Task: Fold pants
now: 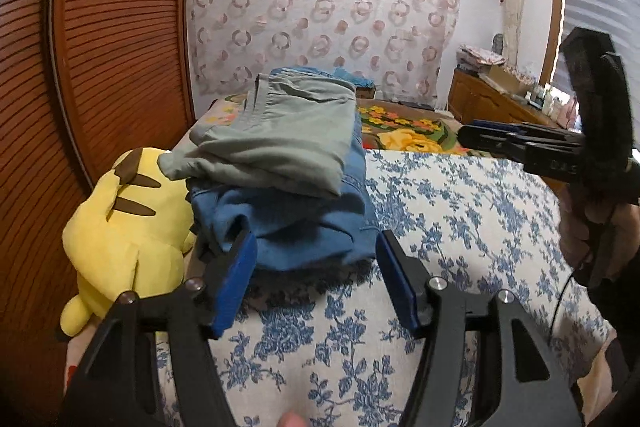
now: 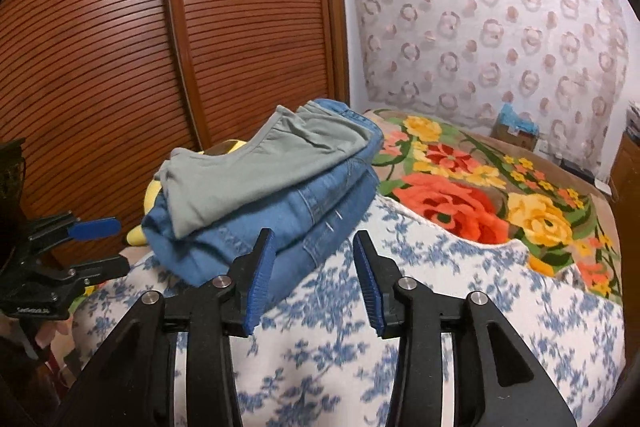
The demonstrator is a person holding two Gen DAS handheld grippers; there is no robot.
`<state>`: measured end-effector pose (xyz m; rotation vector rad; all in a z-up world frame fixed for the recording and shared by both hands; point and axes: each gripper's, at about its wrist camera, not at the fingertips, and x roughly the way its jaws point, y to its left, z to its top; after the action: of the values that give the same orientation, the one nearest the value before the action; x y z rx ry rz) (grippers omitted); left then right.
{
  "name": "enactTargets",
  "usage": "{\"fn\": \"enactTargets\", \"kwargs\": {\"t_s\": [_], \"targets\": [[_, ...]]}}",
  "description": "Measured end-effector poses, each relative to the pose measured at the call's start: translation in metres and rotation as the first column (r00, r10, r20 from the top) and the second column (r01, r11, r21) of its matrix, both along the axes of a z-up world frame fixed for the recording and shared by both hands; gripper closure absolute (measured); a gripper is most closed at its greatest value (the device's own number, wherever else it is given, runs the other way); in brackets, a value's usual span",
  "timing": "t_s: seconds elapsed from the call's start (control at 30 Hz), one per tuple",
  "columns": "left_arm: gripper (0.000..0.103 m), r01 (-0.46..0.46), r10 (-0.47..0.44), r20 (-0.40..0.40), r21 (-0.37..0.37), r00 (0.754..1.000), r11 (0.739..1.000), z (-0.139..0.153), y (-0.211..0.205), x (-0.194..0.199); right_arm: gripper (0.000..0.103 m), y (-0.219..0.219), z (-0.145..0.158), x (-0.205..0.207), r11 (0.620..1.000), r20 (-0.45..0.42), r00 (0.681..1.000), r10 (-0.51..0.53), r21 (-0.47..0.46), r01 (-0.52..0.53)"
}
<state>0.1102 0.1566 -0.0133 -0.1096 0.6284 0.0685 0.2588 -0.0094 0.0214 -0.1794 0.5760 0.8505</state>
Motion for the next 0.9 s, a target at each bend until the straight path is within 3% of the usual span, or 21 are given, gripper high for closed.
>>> {"fn": "enactTargets", "kwargs": {"t_s": [0.37, 0.9], "targets": [[0.042, 0.062, -0.06, -0.04, 0.046, 0.997, 0.997, -0.01, -0.047, -0.005, 0.04, -0.062, -0.011, -0.053, 0.993, -0.004, 0.993, -0.115, 0.005, 0.115], [0.042, 0.203, -0.201, -0.038, 0.048, 0.979, 0.978, -0.005, -0.141, -0.019, 0.032, -0.161, -0.016, -0.121, 0.936, 0.012, 0.936, -0.353, 0.005, 0.353]]}}
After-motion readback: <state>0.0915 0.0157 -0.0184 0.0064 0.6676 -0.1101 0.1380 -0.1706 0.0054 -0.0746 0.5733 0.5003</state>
